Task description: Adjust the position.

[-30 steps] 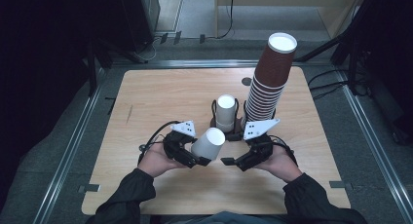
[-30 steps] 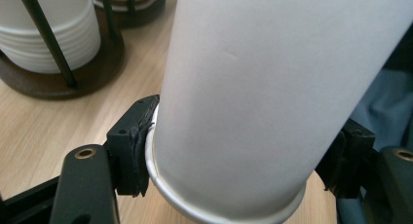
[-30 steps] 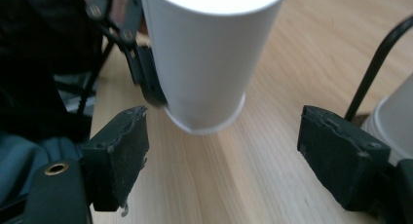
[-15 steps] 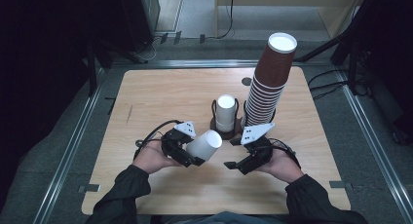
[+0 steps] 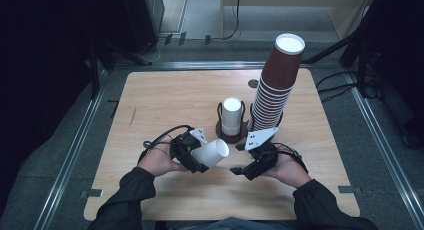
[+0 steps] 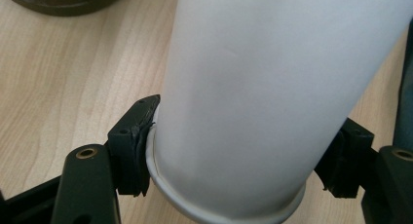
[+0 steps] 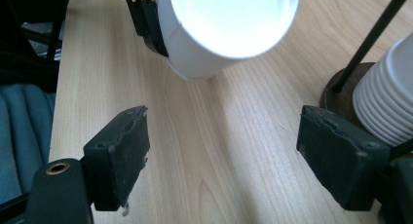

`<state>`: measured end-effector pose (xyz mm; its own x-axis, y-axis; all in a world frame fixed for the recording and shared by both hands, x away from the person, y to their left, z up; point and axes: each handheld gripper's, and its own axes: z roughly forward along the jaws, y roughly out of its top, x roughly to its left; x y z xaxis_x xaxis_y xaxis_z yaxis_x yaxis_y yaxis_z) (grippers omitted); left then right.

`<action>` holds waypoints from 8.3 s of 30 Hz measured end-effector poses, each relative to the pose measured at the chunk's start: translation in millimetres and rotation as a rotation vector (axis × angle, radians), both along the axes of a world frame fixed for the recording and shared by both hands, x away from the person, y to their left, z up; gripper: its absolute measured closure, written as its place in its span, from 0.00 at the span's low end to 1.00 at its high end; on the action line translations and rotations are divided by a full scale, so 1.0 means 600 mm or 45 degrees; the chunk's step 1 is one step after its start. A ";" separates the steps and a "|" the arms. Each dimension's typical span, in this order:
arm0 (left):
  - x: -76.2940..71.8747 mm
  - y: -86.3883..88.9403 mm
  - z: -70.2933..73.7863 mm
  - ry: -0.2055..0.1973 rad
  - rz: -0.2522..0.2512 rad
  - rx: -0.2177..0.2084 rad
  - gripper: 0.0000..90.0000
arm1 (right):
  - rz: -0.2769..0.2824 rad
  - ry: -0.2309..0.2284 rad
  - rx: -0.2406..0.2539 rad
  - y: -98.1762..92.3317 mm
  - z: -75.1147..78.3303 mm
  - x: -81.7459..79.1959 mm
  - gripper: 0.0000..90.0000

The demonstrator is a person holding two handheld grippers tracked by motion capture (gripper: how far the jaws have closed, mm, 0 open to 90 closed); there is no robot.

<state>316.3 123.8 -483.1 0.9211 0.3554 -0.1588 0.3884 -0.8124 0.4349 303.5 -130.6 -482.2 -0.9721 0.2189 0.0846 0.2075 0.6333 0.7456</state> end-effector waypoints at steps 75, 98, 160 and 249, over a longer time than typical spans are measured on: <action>-0.031 0.012 0.031 -0.017 -0.048 -0.599 0.32 | 0.104 0.136 0.395 -0.017 0.039 0.003 0.25; -0.021 0.000 0.012 -0.004 -0.026 -0.168 0.32 | 0.087 -0.027 0.066 0.001 0.019 -0.003 0.25; -0.029 0.007 0.046 -0.059 0.043 -0.559 0.15 | 0.161 0.036 0.187 0.004 0.012 0.012 0.37; -0.028 0.011 0.047 -0.103 0.105 -0.451 0.20 | 0.067 0.043 0.108 0.014 -0.002 0.016 0.37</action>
<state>299.4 130.6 -454.8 0.9063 0.3650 -0.2132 0.3992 -0.5732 0.7156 313.1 -122.0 -483.2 -0.9784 0.1580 0.1333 0.2011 0.5788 0.7903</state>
